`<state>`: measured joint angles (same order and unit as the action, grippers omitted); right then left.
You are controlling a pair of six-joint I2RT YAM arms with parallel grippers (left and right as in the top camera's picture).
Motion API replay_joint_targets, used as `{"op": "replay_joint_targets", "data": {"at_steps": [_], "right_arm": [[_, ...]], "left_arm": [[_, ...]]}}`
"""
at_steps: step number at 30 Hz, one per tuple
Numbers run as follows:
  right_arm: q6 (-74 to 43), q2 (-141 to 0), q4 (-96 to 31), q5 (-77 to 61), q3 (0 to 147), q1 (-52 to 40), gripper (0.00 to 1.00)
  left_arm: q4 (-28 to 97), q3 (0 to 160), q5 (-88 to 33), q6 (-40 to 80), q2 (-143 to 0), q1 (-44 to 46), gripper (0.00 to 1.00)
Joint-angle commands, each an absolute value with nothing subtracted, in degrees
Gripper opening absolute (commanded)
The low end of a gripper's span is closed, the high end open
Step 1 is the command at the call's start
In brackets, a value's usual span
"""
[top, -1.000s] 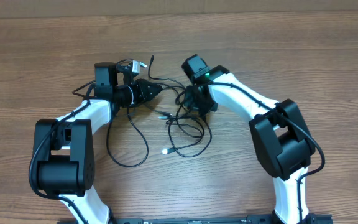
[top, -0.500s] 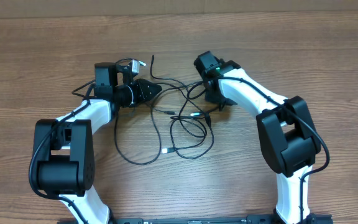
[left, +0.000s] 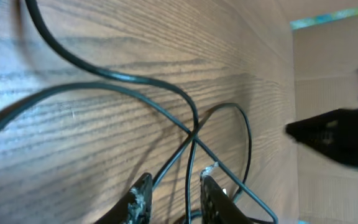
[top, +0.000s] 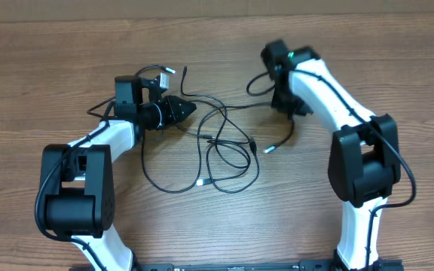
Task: Untangle cables
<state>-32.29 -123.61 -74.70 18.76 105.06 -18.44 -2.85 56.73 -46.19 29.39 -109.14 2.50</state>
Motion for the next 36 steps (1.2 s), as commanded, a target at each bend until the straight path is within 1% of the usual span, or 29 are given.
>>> {"op": "replay_joint_targets", "data": {"at_steps": [1,2,3,4,5,7,8,10,11,13,14,15,17,19,21,23,24,25,26,27,28,29,30,31,32,33,34,36], "right_arm": [[-27.99,-123.55,-77.60,8.84,111.72,-17.12,0.22],[-27.18,-123.55,-78.48,5.45,112.84,-16.64,0.26],[-26.72,-123.55,-78.72,2.02,113.36,-16.25,0.35],[-26.70,-123.55,-78.52,-1.52,113.36,-15.92,0.57],[-26.65,-123.55,-78.22,-4.64,113.27,-15.62,0.64],[-26.04,-123.57,-77.10,-8.16,112.51,-15.44,0.72],[-25.67,-123.57,-76.42,-8.54,112.16,-15.46,0.73],[-25.63,-123.57,-74.65,-8.60,111.66,-15.46,0.87],[-25.65,-123.57,-73.63,-8.75,111.33,-15.46,0.88],[-25.56,-123.57,-71.66,-11.31,111.22,-15.94,0.88],[-24.82,-123.57,-70.59,-13.63,111.22,-16.23,0.89],[-22.35,-123.57,-68.79,-18.20,111.22,-16.80,0.89],[-17.61,-123.57,-66.11,-25.58,111.20,-18.09,0.89],[-16.23,-123.57,-63.35,-28.67,110.93,-20.03,0.89],[-16.45,-123.57,-60.73,-28.60,110.85,-22.61,0.88],[-16.45,-123.57,-58.02,-28.60,110.54,-25.41,0.85],[-16.45,-123.57,-56.51,-28.58,110.48,-27.16,0.82],[-16.47,-123.57,-55.07,-28.45,110.30,-28.64,0.76],[-16.91,-123.57,-53.65,-27.88,110.04,-30.11,0.67],[-18.41,-123.57,-52.18,-26.55,109.69,-31.81,0.58],[-19.94,-123.57,-50.89,-25.30,109.27,-33.30,0.49],[-21.43,-123.57,-49.45,-24.21,108.66,-34.72,0.41],[-22.94,-123.57,-47.53,-23.33,107.79,-36.42,0.36],[-23.75,-123.57,-45.56,-23.07,106.94,-37.87,0.31],[-23.99,-123.57,-43.51,-22.98,106.02,-39.27,0.24],[-23.99,-123.57,-40.88,-22.70,104.75,-40.84,0.19],[-24.01,-123.57,-38.50,-22.24,103.57,-42.17,0.17],[-24.01,-123.57,-33.69,-20.21,101.21,-44.75,0.17]], "left_arm": [[-0.80,56.80,-44.45,26.39,-104.68,2.15,0.28],[0.75,56.80,-42.04,25.91,-103.44,2.15,0.28],[2.42,56.80,-39.18,25.67,-102.21,2.15,0.29],[4.60,56.80,-34.98,25.69,-100.75,2.17,0.29],[6.42,56.80,-31.09,25.71,-99.48,2.17,0.29],[10.00,56.80,-23.09,25.74,-97.10,2.31,0.29],[11.64,56.80,-19.57,25.74,-96.16,2.31,0.30],[13.96,56.80,-14.63,25.80,-95.02,2.31,0.36],[14.68,56.82,-13.37,25.98,-94.89,2.31,0.39],[16.21,56.86,-11.73,27.05,-94.85,2.28,0.46],[17.28,56.99,-11.35,27.88,-94.85,2.22,0.52],[19.92,57.78,-11.31,28.42,-94.85,1.85,0.56],[26.30,60.05,-10.70,28.47,-94.85,0.89,0.60],[33.78,62.85,-8.23,28.49,-94.85,-0.73,0.66],[40.29,65.32,-4.54,28.51,-94.83,-2.90,0.70],[44.69,66.83,-1.02,29.08,-94.80,-5.43,0.70],[46.39,67.29,-0.30,30.00,-94.80,-7.01,0.70],[47.27,67.35,-0.21,30.59,-94.80,-8.34,0.70],[48.25,67.35,-0.21,31.11,-94.80,-9.93,0.69],[49.17,67.35,-0.16,31.35,-94.80,-11.55,0.63],[49.76,67.35,-0.03,31.35,-94.80,-12.99,0.50],[50.39,67.35,-0.01,31.33,-94.80,-14.61,0.34],[50.76,67.35,-0.03,31.33,-94.80,-15.94,0.04],[51.09,67.31,-0.56,31.33,-94.80,-17.41,0.04],[51.27,67.26,-1.19,31.31,-94.80,-18.55,0.04],[51.75,67.24,-1.83,31.31,-94.80,-19.70,0.04],[52.21,67.22,-2.52,31.31,-94.80,-20.64,0.04],[52.97,67.22,-2.79,31.33,-94.83,-21.69,0.06]]}}
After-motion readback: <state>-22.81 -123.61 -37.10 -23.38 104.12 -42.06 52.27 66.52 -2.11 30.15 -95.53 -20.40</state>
